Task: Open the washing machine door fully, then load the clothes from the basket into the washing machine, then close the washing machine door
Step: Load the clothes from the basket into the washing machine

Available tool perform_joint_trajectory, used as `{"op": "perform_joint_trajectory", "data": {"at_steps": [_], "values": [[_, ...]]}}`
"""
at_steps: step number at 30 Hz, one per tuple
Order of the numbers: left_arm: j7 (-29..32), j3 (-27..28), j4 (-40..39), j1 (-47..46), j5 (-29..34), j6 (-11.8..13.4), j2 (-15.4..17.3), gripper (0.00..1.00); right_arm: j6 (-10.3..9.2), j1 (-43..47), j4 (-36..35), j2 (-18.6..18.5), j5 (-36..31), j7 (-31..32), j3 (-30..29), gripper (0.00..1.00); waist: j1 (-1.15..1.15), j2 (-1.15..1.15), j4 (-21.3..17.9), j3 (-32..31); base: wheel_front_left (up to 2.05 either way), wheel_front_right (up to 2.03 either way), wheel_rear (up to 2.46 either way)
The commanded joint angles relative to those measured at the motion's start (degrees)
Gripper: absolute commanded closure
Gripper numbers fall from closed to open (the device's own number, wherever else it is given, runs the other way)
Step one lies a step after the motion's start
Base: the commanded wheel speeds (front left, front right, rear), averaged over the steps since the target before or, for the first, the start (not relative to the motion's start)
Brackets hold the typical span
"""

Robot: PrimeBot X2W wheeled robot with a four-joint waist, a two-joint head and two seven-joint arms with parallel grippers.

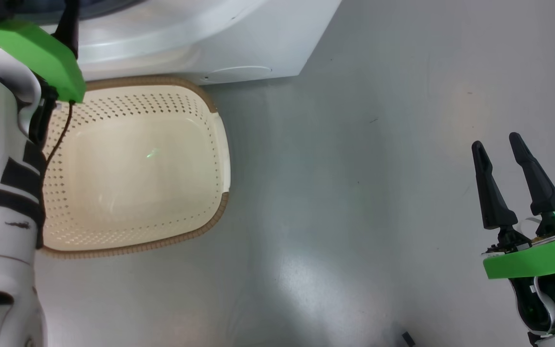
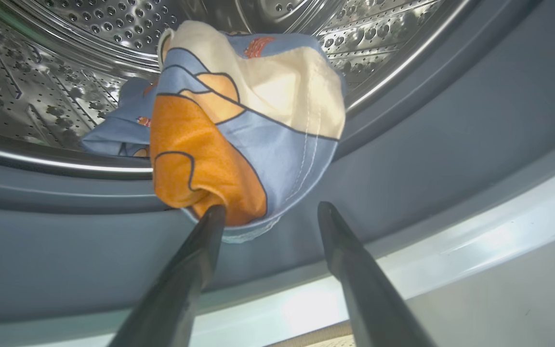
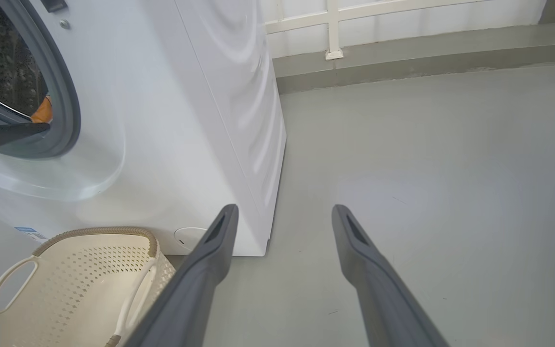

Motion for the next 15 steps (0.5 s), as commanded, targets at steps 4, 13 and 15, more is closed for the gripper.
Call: {"op": "perform_joint_trajectory", "data": {"at_steps": [4,13,15], "values": [[-1.6,-0.1,1.8,-2.4,0.6,0.7,3.1,0.0,0.14,-0.2,-1.1,-0.4,0.1,-0.3,1.0,0.0,0.0,0.0,-0.5,0.4,0.0,0.0,0.0],[-3.4,-2.0,6.8,-5.2,1.7,2.1,4.5,0.62,0.14,-0.8,-1.1,0.2,0.3,-0.3,1.4,0.0,0.0,0.0,-1.8,0.9,0.0,0.0,0.0],[-3.7,-2.4,7.5,-5.7,1.9,2.3,4.8,0.7,0.14,-0.8,-1.1,0.3,0.3,-0.3,1.4,0.0,0.0,0.0,-2.0,1.0,0.0,0.0,0.0]]}}
